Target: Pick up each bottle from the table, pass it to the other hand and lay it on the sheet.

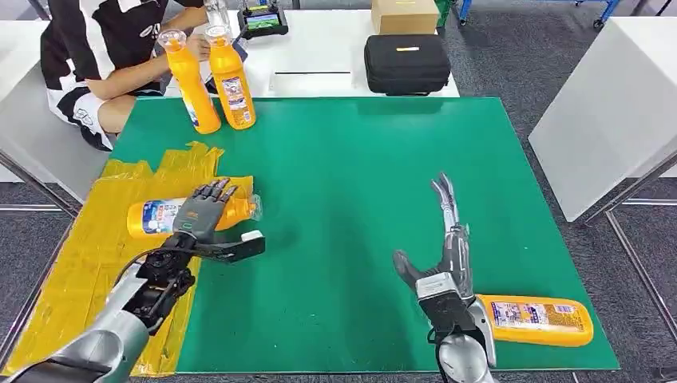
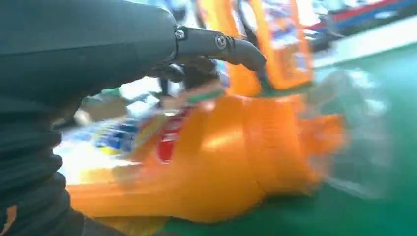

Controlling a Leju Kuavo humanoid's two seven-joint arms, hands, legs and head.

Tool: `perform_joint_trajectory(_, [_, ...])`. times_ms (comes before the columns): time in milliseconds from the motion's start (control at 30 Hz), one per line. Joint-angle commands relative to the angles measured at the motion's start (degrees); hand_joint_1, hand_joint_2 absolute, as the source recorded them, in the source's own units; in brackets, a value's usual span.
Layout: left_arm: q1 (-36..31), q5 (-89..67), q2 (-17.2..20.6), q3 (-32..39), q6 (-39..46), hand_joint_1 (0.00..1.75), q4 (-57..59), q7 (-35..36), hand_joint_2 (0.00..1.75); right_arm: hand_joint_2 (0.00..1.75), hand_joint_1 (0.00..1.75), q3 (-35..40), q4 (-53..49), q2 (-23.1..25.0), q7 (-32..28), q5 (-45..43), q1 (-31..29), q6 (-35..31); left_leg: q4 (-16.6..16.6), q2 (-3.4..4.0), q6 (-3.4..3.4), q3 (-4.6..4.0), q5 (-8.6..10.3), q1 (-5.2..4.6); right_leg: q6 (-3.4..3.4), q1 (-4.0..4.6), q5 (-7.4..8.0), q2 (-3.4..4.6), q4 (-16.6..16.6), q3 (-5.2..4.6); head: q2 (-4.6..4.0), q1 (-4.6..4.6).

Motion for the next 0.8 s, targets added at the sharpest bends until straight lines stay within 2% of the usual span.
perform_joint_trajectory(33, [-0.98,-2.78,0.69,-3.9,7.81,0.0,-1.58,12.83,0.0,1.75,0.0,-0.11,3.48,-0.37,0.77,0.23,-2.53,-0.5,-0.01,0.07,-0.15,0.16,-0.07,0.06,0.01,0.05,-0.05,-0.01,-0.03,0.16,0.0,-0.02])
perform_joint_trajectory(100, [0.3,-2.78,1.71,-6.46,8.9,0.0,-6.21,17.26,0.0,1.75,0.0,-0.28,2.95,-0.61,1.0,-0.31,-2.34,-0.34,-0.01,0.0,-0.15,0.14,-0.06,0.06,0.01,0.05,-0.06,-0.08,-0.03,0.15,0.0,0.0])
perform_joint_trajectory(200, [5.07,-2.78,2.43,-3.61,18.01,0.0,-20.45,21.39,0.0,1.75,0.0,-0.26,-0.19,-1.57,1.37,3.14,-1.28,-2.66,0.01,-0.05,-0.18,0.21,-0.13,0.07,0.02,0.07,-0.11,-0.08,-0.02,0.23,0.0,-0.02])
perform_joint_trajectory(233, [9.61,-2.08,0.36,1.39,18.04,0.0,-34.52,18.2,0.0,1.75,0.0,-0.37,-1.59,-2.14,2.19,5.81,-0.71,-3.51,0.01,-0.02,-0.11,0.04,-0.06,0.06,0.02,0.05,-0.03,-0.03,-0.03,0.05,0.0,-0.02])
perform_joint_trajectory(267, [13.13,-1.23,-2.64,7.09,18.04,0.0,-43.01,11.76,0.0,1.75,0.0,-0.52,-3.4,-2.77,3.36,8.38,0.17,-3.51,0.06,0.0,-0.15,0.09,-0.14,0.08,0.04,0.07,-0.1,-0.04,0.01,0.12,0.0,-0.02])
perform_joint_trajectory(367, [13.13,-1.23,-2.64,7.09,18.04,0.0,-43.01,11.76,0.0,1.75,0.0,-0.52,-3.4,-2.77,3.36,8.38,0.17,-3.51,0.05,-0.05,-0.1,0.02,-0.09,0.05,0.05,0.05,-0.09,-0.13,0.0,0.05,0.0,-0.04])
perform_joint_trajectory(400, [14.4,0.04,-3.71,8.73,18.04,0.0,-45.77,9.42,0.0,1.75,0.0,-0.83,-4.54,-3.21,3.72,9.13,0.91,-3.36,0.04,-0.06,-0.13,0.16,-0.15,0.06,0.06,0.06,-0.15,-0.16,-0.02,0.18,0.0,0.0])
perform_joint_trajectory(433, [15.47,16.45,-12.0,18.96,18.04,0.0,-50.24,-10.68,0.0,1.75,0.0,-1.2,-5.98,-3.74,4.77,13.53,2.01,-3.23,0.05,-0.08,-0.17,0.31,-0.22,0.07,0.08,0.07,-0.23,-0.19,-0.01,0.35,0.0,0.02])
perform_joint_trajectory(467, [15.47,16.45,-12.0,18.96,18.04,0.0,-50.24,-10.68,0.0,1.75,0.0,-1.2,-5.98,-3.74,4.77,13.53,2.01,-3.23,0.08,-0.26,-0.1,0.04,-0.13,0.04,0.08,0.05,-0.15,-0.24,0.0,0.14,0.0,0.0])
perform_joint_trajectory(533, [16.19,33.42,-15.03,20.06,18.04,0.0,-48.36,-23.11,0.0,1.75,0.0,-1.89,-9.65,-5.31,6.59,19.69,4.27,-0.52,0.1,0.01,-0.16,0.13,-0.2,0.06,0.05,0.06,-0.13,-0.02,0.0,0.16,0.0,-0.07])
perform_joint_trajectory(633, [19.65,54.34,-11.73,13.64,6.99,0.0,-51.53,-25.91,0.0,1.75,0.0,-3.11,-16.18,-8.71,11.49,31.33,8.71,11.13,-0.01,-0.29,-0.11,0.25,-0.19,-0.02,0.07,0.01,-0.22,-0.37,-0.08,0.34,0.0,0.0])
perform_joint_trajectory(667, [19.92,55.12,-11.24,13.46,6.32,0.0,-50.74,-26.51,0.0,1.75,0.0,-2.82,-17.94,-11.24,11.8,32.7,9.83,14.67,-0.05,-0.28,-0.05,0.15,-0.13,-0.12,0.05,-0.08,-0.15,-0.27,-0.05,0.18,0.0,-0.04])
perform_joint_trajectory(767, [19.28,60.23,-10.52,13.29,3.53,0.0,-46.77,-29.1,0.0,1.75,0.0,-5.75,-20.41,-16.79,12.76,33.64,12.89,18.7,-0.03,-0.33,-0.1,0.27,-0.2,-0.06,0.06,-0.01,-0.21,-0.37,-0.09,0.35,0.0,-0.04])
perform_joint_trajectory(800, [19.26,61.74,-10.44,13.43,3.01,0.0,-45.59,-29.88,1.75,1.75,0.0,-7.5,-21.8,-19.33,13.16,33.29,14.82,21.18,-0.03,-0.36,-0.14,0.38,-0.25,-0.07,0.07,-0.02,-0.28,-0.43,-0.07,0.45,0.0,-0.02])
